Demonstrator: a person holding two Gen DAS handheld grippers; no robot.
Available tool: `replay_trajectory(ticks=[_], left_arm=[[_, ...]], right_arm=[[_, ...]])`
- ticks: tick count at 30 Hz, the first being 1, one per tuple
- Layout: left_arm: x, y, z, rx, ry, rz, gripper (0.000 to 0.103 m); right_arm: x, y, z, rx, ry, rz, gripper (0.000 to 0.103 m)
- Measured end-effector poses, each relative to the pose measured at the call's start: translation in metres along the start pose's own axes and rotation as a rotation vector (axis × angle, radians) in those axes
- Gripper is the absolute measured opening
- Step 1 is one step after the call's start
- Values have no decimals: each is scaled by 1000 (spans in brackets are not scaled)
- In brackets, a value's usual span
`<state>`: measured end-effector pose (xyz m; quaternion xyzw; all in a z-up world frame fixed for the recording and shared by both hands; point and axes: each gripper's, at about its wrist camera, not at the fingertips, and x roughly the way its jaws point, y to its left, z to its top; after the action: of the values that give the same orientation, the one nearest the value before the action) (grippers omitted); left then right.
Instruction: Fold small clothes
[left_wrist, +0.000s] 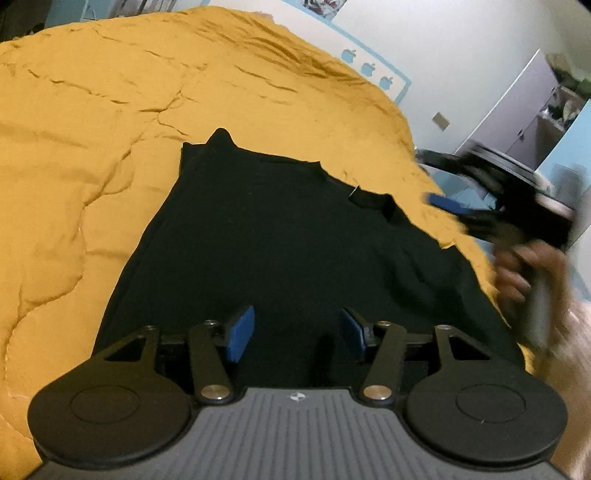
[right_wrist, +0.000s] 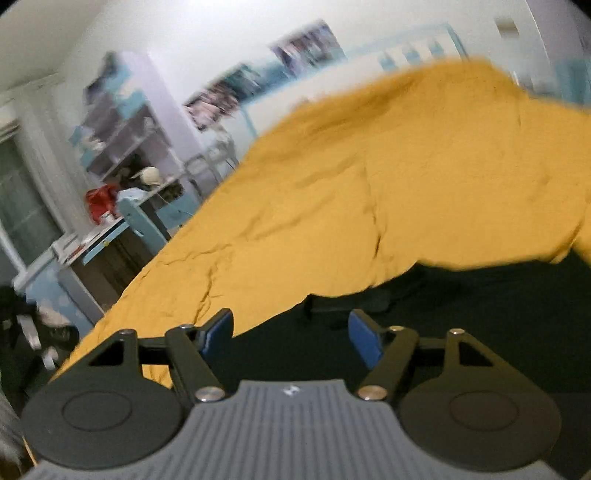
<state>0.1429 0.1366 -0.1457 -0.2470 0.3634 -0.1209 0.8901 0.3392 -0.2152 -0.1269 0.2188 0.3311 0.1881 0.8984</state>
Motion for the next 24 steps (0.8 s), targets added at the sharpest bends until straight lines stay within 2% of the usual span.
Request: replay_trajectory(ticks=[6, 8, 10, 14, 20, 24], left_arm=[[0, 0, -1, -2, 6, -10, 65], [1, -2, 0, -2, 10, -13, 70], [4, -2, 0, -3, 12, -13, 73], [6, -5, -1, 8, 18, -8, 77], [8, -4, 2, 3, 27, -7, 77], [10, -3, 1, 27, 31, -7, 77]], right_arm=[[87, -25, 8, 173, 93, -140, 65], [98, -37, 5, 257, 101, -159, 64], [106, -45, 0, 289, 115, -178, 62], [109, -47, -9, 231, 122, -203, 58], [87, -29, -20, 81, 146, -221, 58], [61, -21, -33, 32, 196, -209, 58]])
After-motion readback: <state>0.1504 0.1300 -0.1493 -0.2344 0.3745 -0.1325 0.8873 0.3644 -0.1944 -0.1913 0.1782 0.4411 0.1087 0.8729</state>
